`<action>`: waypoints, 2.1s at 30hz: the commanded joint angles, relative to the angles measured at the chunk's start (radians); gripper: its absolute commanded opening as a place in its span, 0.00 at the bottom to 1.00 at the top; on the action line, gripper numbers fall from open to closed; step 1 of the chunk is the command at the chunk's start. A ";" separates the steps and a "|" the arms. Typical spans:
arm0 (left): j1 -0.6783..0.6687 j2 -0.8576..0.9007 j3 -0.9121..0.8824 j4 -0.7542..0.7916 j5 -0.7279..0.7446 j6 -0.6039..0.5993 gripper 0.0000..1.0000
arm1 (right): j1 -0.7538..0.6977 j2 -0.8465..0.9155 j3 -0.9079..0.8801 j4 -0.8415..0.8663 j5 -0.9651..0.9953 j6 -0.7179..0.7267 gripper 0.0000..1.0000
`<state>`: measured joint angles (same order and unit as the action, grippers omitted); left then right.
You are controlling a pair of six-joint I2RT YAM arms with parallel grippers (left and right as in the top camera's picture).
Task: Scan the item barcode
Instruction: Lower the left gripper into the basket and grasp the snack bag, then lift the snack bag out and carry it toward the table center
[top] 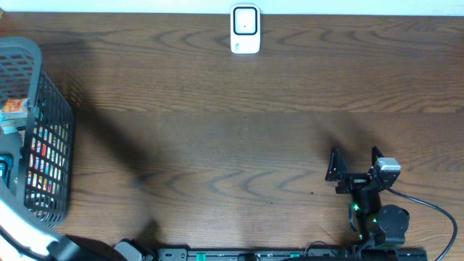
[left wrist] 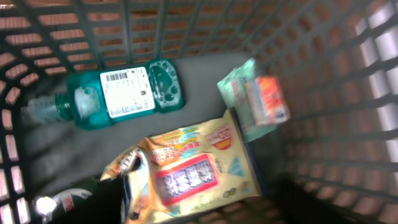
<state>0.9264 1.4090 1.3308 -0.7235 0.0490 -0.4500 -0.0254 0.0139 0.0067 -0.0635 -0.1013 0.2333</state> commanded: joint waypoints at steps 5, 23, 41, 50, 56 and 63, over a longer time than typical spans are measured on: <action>-0.003 0.242 -0.003 0.037 0.031 0.422 0.88 | 0.006 -0.003 -0.001 -0.004 -0.006 -0.003 0.99; -0.121 0.472 -0.003 -0.032 0.034 0.822 0.97 | 0.006 -0.003 -0.001 -0.004 -0.006 -0.003 0.99; -0.117 0.563 0.066 -0.050 -0.011 0.660 0.07 | 0.006 -0.003 -0.001 -0.004 -0.006 -0.003 0.99; -0.117 0.279 0.142 -0.019 -0.009 0.488 0.07 | 0.006 -0.003 -0.001 -0.004 -0.006 -0.003 0.99; -0.117 0.047 0.142 0.038 -0.008 0.322 0.07 | 0.006 -0.003 -0.001 -0.004 -0.006 -0.003 0.99; -0.128 -0.208 0.142 0.182 0.312 0.201 0.07 | 0.006 -0.003 -0.001 -0.004 -0.006 -0.003 0.99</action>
<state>0.8124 1.3247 1.4536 -0.5930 0.1406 -0.1596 -0.0254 0.0139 0.0067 -0.0635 -0.1009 0.2333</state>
